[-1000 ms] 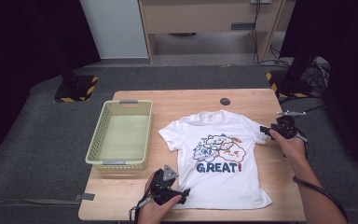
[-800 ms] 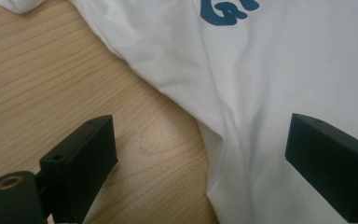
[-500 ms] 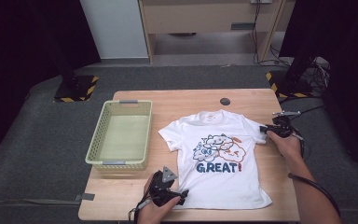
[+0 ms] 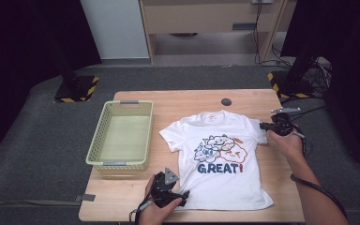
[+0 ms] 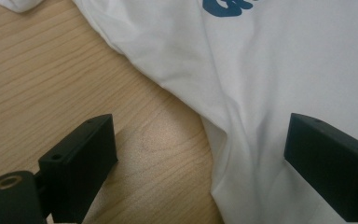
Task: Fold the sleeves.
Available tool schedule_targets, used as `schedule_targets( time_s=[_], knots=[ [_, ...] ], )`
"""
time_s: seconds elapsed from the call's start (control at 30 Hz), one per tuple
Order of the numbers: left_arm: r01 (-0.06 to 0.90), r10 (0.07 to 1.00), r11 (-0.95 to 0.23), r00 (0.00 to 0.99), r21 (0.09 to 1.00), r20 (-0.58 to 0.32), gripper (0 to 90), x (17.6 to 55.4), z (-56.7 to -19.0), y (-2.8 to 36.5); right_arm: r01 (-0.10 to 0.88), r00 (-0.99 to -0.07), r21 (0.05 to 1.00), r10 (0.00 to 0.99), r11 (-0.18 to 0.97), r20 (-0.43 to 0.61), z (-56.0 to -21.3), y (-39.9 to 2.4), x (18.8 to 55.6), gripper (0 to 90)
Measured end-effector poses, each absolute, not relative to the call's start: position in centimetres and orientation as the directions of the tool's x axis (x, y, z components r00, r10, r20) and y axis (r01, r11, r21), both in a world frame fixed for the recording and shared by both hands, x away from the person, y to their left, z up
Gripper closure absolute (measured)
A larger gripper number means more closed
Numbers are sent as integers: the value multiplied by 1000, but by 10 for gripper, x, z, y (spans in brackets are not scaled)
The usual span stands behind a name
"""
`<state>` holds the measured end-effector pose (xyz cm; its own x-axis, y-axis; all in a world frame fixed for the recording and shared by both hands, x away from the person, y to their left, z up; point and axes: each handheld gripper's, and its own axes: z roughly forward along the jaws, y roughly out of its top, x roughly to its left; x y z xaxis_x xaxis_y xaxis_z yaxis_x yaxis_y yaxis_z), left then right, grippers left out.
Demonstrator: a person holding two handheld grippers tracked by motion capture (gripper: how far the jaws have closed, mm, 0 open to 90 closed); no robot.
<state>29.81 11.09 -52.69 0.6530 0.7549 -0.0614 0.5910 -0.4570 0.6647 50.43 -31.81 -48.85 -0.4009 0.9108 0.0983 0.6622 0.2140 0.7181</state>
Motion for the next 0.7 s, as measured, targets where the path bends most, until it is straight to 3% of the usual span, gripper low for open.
schedule_targets(
  time_s=[0.3, 0.7],
  knots=[
    [584, 759, -473, 650, 660, -31, 84, 297, -527, 112, 662, -440, 683, 898, 308, 22, -465, -275, 499, 876],
    [573, 754, -483, 657, 661, -19, 74, 296, -528, 111, 687, -431, 637, 902, 350, -30, -474, -220, 516, 872]
  ],
)
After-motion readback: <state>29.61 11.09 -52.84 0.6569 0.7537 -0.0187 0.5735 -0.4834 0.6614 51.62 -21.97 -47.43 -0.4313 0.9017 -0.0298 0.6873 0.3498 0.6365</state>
